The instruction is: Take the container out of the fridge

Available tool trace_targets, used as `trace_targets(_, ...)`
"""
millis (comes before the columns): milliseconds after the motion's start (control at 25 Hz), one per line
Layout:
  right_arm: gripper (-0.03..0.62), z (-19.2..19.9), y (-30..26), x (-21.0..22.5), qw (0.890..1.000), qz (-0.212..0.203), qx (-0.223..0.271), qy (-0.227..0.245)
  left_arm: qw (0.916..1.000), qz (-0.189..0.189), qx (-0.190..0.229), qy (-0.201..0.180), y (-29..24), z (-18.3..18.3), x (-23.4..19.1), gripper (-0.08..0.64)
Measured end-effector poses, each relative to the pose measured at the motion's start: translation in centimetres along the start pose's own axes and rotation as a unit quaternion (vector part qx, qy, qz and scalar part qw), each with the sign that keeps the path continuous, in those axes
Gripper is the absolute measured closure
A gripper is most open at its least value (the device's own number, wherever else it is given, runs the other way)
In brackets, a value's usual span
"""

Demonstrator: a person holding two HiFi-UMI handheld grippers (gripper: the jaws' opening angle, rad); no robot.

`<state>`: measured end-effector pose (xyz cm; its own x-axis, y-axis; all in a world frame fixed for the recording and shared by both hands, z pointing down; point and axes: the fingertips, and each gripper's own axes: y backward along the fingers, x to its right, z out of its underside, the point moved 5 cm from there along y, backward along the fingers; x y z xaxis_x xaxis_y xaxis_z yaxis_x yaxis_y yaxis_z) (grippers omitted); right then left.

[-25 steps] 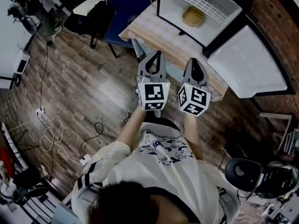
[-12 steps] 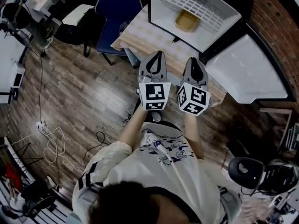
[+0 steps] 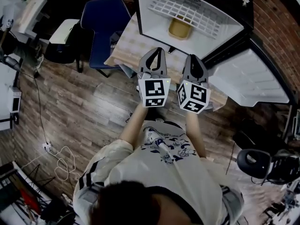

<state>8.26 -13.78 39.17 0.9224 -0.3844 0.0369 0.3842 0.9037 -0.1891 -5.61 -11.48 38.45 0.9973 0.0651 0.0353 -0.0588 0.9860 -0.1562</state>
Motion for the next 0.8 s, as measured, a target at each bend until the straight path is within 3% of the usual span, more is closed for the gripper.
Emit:
trace_targets(280, 0.546, 0.2, -4.9, 0.7, 0.999, 0.048, -0.014, -0.017, 0.9988, 0.046, -0.018, -0.003, -5.6, 0.2, -1.8, 0.543)
trace_targets(800, 0.546, 1.4, -10.5, 1.0, 0.993, 0.111, -0.031, -0.027, 0.9948, 0.090, -0.048, 0.003, -12.5, 2.0, -4.9, 0.543)
